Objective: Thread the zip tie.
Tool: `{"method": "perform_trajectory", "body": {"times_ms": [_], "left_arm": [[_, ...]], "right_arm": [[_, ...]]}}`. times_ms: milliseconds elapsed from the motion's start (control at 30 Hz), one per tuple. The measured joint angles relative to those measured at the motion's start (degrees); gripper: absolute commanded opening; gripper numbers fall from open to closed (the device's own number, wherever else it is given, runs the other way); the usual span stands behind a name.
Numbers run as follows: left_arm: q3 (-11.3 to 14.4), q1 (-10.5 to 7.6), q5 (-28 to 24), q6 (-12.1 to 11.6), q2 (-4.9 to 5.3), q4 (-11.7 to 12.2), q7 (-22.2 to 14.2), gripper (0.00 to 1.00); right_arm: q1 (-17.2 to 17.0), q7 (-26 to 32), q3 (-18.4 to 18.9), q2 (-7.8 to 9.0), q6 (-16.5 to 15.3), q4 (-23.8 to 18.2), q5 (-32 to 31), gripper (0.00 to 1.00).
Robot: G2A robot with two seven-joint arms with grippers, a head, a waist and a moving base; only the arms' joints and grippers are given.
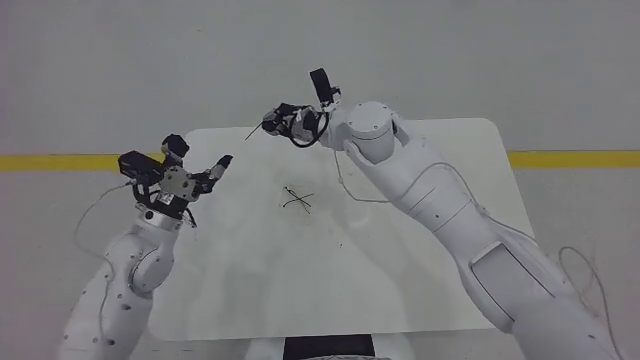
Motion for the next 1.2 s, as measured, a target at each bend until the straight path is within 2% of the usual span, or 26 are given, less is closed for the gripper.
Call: {"method": "perform_trajectory", "body": {"times_ms": [100,167,367,433,600,733,833,867,900,933,1200], "left_arm": [[0.2,-0.58,9.2,0.0,0.64,1.6,5.9,1.00],[0.2,-0.70,13.6,0.1,0.71,1.8,7.4,1.00],[0.2,-0.74,10.8,0.2,0.70,1.7,6.5,1.00],[0.4,-1.13,13.0,1.3,0.80,1.5,6.4,1.00],[1.8,-2.57,25.3,6.4,1.32,2.6,8.4,1.00],[4.6,-4.12,23.6,11.3,3.39,3.4,8.4,1.00],[7.8,-5.54,23.5,15.3,5.81,4.1,9.6,1.00],[9.2,-6.20,23.6,17.3,6.94,4.5,10.5,1.00],[9.8,-6.47,23.6,18.6,7.45,4.7,11.0,1.00],[10.0,-6.55,23.6,19.3,7.59,4.8,11.1,1.00],[10.0,-6.68,23.6,18.6,7.46,4.7,10.5,1.00]], "right_arm": [[2.5,-0.6,-2.6,-0.42,0.0,2.8,2.9,0.00],[2.6,-0.7,-2.6,-0.43,0.0,2.8,2.9,0.00],[2.4,-0.7,-2.5,-0.41,0.0,2.7,2.7,0.00],[1.7,-1.0,-2.4,-0.37,0.0,2.2,2.3,0.00],[1.1,-0.5,-2.4,-0.32,0.0,2.2,1.6,0.00],[1.1,-1.1,-3.1,-0.53,0.0,2.3,1.5,0.00],[1.3,-1.4,-3.7,-0.70,0.0,2.6,1.9,0.00],[1.4,-1.7,-3.7,-0.73,0.0,2.8,2.2,0.00],[1.4,-1.8,-3.7,-0.74,0.0,2.8,2.3,0.00],[1.4,-1.8,-3.7,-0.74,0.0,2.8,2.4,0.00],[1.0,-2.0,-3.6,-0.74,-0.2,2.5,2.3,0.00]]}}
